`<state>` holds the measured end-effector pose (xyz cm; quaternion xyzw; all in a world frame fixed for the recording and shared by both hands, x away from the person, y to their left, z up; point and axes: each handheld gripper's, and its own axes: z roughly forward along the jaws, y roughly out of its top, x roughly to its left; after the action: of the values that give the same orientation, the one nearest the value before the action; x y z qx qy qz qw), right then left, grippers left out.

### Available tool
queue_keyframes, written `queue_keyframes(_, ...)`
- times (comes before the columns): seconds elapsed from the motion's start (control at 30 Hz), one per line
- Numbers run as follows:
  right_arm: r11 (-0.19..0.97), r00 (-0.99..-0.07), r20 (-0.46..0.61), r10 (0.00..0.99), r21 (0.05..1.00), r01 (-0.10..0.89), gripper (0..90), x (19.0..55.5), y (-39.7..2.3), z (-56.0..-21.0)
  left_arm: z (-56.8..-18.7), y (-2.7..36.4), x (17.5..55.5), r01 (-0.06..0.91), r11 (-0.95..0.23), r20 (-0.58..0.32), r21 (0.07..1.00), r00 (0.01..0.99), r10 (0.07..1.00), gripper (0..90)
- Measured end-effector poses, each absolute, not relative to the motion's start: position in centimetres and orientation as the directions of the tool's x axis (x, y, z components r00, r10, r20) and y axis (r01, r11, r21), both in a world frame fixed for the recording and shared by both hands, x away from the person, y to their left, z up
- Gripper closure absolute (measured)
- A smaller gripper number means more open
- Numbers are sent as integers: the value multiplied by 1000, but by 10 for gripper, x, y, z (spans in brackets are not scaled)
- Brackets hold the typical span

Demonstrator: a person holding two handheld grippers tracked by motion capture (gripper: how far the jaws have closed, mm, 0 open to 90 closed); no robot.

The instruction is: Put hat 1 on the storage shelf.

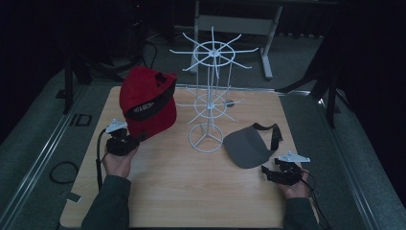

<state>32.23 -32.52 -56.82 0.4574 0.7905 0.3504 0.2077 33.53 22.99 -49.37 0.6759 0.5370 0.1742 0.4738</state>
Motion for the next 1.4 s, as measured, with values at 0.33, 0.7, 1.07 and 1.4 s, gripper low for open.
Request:
queue_keyframes(0.33,336,-496,-8,869,744,577,300,322,-325,-568,-481,228,338,542,34,-271,839,363,892,859)
queue_keyframes(0.7,336,-495,-8,869,744,577,300,322,-325,-568,-466,227,340,522,30,-255,852,366,895,860)
queue_keyframes(1.07,336,-495,-9,869,744,577,300,322,-325,-568,-456,227,340,503,28,-239,864,361,901,859)
queue_keyframes(1.4,335,-494,-8,870,744,578,300,322,-325,-568,-447,229,339,489,34,-233,872,351,907,859)
